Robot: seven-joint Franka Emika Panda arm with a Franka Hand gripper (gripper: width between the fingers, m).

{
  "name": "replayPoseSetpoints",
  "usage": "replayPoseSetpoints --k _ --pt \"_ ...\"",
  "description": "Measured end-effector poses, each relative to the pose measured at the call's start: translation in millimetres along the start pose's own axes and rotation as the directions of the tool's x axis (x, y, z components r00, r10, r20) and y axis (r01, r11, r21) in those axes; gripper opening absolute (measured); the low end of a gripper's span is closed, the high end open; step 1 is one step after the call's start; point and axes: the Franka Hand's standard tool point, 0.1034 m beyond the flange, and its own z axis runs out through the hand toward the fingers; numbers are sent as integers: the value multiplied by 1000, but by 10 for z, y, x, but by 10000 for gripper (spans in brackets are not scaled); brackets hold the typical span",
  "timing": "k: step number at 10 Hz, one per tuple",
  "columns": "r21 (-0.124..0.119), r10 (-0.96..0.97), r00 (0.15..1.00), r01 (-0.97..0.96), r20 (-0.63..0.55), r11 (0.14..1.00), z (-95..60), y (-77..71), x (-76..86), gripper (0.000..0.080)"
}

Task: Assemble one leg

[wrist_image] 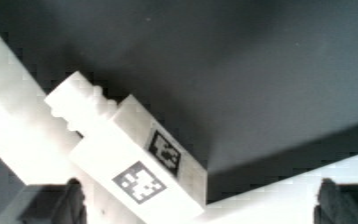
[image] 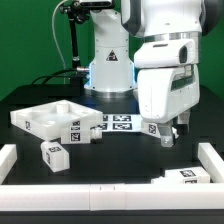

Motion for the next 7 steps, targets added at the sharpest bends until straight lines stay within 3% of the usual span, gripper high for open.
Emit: replayPoseSetpoints --k 1,3,4,5,6,7 --pt "0 0 1000 0 0 1000 1 0 0 650" --pt "-26 -93 996 92 -17 995 43 98 24 650" --pt "-31 -126 992 125 -21 992 80 186 113 650" --pt "-19 -147 989 146 -18 989 165 255 216 650" --pt "-11 -151 988 151 -23 988 257 226 272 650" --pt "-32 -154 987 153 -50 988 321 139 338 650"
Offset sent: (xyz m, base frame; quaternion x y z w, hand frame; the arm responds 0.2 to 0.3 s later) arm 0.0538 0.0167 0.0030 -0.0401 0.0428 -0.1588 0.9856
